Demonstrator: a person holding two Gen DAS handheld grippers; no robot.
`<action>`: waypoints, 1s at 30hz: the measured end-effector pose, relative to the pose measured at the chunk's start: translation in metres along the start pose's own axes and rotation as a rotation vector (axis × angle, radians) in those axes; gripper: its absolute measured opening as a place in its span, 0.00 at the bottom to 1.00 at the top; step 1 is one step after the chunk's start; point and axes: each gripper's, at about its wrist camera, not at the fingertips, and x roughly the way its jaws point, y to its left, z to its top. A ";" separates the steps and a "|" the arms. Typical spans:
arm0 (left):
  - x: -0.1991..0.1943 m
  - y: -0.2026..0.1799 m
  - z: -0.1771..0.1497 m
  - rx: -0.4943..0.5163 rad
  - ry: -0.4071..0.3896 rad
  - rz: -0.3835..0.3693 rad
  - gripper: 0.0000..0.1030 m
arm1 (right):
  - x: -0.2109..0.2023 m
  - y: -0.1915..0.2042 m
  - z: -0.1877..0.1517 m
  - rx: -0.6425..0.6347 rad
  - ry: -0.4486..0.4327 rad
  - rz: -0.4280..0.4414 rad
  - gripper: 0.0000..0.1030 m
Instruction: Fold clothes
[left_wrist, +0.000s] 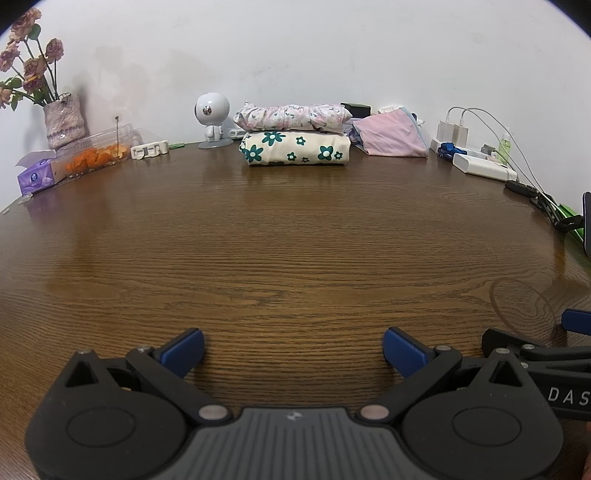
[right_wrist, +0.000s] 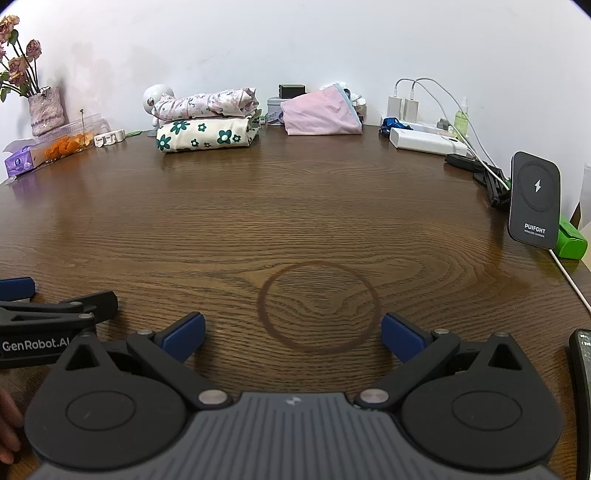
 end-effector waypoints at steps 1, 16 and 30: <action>0.000 0.000 0.000 0.001 0.000 -0.001 1.00 | 0.000 0.000 0.001 0.001 0.001 0.000 0.99; -0.001 -0.001 0.000 -0.002 -0.002 0.003 1.00 | 0.000 -0.001 0.001 0.000 0.002 0.002 1.00; -0.001 -0.002 0.002 -0.004 -0.001 0.007 1.00 | 0.000 -0.002 0.001 -0.001 0.002 0.004 1.00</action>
